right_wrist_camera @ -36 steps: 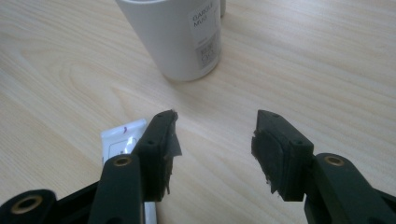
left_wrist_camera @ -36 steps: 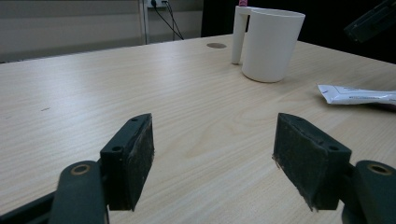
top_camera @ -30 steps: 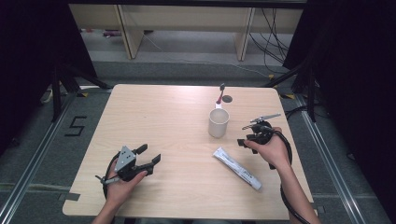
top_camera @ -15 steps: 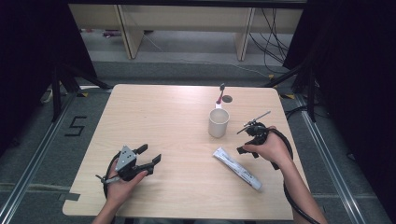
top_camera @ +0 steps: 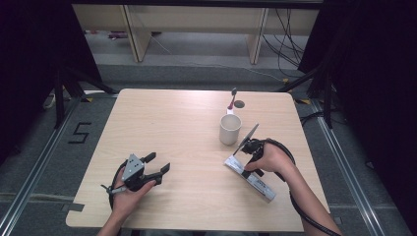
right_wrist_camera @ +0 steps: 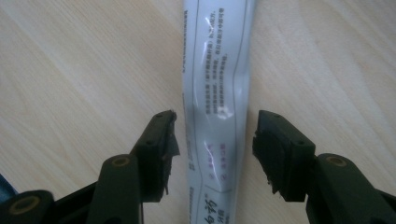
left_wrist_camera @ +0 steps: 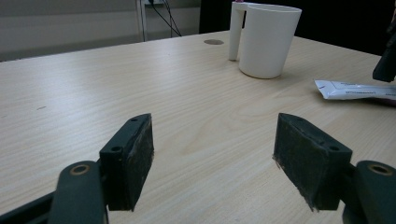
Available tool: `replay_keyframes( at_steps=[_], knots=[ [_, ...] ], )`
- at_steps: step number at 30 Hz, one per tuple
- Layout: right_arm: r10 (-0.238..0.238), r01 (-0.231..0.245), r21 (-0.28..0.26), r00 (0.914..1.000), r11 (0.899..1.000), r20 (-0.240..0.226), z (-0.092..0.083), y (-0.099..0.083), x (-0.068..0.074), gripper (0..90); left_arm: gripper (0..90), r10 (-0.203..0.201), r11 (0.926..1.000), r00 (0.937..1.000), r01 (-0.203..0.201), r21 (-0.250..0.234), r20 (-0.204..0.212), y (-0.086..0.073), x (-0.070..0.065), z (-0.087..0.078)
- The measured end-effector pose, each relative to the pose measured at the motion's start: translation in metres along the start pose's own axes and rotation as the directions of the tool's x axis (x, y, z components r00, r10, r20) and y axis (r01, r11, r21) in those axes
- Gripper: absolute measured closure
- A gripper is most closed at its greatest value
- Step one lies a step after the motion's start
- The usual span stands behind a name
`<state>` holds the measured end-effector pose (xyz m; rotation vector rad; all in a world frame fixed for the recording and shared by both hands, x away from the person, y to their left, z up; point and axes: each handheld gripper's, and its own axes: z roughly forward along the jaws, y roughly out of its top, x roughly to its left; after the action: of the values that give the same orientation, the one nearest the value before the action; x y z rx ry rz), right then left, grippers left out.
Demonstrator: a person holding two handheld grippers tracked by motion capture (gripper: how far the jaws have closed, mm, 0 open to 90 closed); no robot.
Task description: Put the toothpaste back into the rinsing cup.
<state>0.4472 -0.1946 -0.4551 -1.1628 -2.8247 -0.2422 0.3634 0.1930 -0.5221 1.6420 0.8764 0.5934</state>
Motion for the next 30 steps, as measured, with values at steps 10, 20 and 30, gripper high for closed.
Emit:
replay_keyframes(
  at_steps=[10,20,30],
  knots=[
    [0.051,-0.052,0.079,0.9986,0.996,0.016,0.014,0.015,0.006,46.5,28.5,0.001,1.0,1.0,-0.001,0.002,0.002,0.0,0.0,0.0],
    [0.057,-0.06,0.109,0.9979,0.992,0.03,0.023,0.021,0.001,52.4,28.5,0.003,1.0,1.0,-0.002,0.002,-0.001,0.0,-0.001,0.0],
    [0.067,-0.071,0.117,0.9969,0.991,0.041,0.023,0.022,0.001,55.2,28.5,0.005,1.0,1.0,-0.005,0.0,0.003,0.0,-0.001,0.0]
  ],
)
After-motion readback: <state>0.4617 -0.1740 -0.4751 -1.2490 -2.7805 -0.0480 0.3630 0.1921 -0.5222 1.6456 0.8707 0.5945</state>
